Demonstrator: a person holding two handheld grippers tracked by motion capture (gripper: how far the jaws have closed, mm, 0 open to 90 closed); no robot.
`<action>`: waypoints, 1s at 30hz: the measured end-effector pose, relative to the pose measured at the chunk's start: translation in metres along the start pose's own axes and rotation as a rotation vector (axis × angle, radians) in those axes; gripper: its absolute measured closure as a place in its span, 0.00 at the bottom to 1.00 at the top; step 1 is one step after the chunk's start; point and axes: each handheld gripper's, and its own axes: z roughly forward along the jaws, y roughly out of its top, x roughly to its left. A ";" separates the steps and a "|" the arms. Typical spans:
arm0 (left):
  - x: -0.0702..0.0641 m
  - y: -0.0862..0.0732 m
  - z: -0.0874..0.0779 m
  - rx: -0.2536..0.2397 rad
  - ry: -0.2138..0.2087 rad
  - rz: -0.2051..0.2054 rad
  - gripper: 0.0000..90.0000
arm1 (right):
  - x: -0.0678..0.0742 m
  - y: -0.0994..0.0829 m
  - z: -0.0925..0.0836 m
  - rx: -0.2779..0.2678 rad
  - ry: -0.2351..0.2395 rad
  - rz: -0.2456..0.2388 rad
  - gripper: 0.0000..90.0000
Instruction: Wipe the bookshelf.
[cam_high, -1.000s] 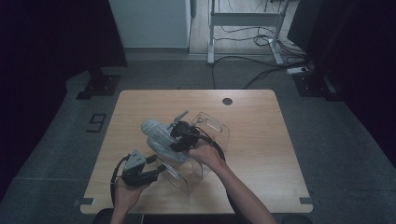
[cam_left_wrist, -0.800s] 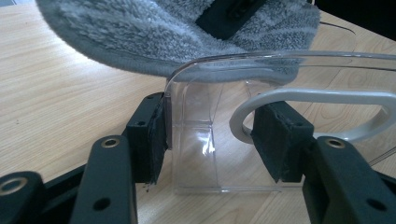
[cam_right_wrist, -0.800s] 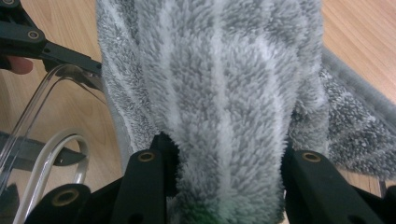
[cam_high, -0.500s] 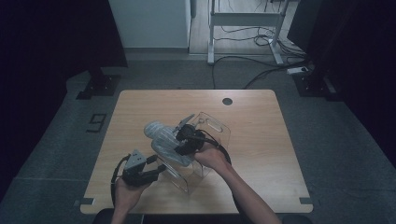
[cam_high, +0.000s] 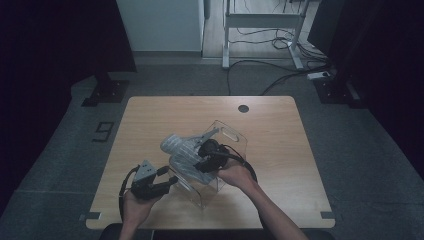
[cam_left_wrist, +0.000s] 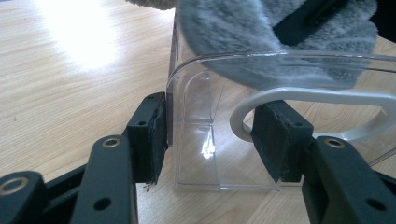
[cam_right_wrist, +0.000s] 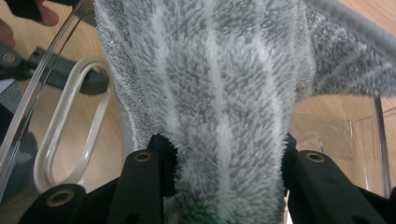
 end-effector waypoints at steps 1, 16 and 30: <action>0.000 0.000 0.000 -0.001 0.000 0.000 0.51 | 0.000 -0.002 -0.001 -0.001 -0.001 0.001 0.65; 0.000 0.000 0.000 -0.001 -0.001 0.000 0.51 | 0.002 -0.033 -0.016 -0.028 0.026 0.018 0.64; 0.000 0.000 0.000 0.003 -0.002 0.001 0.51 | 0.005 -0.059 -0.023 -0.034 0.029 0.028 0.64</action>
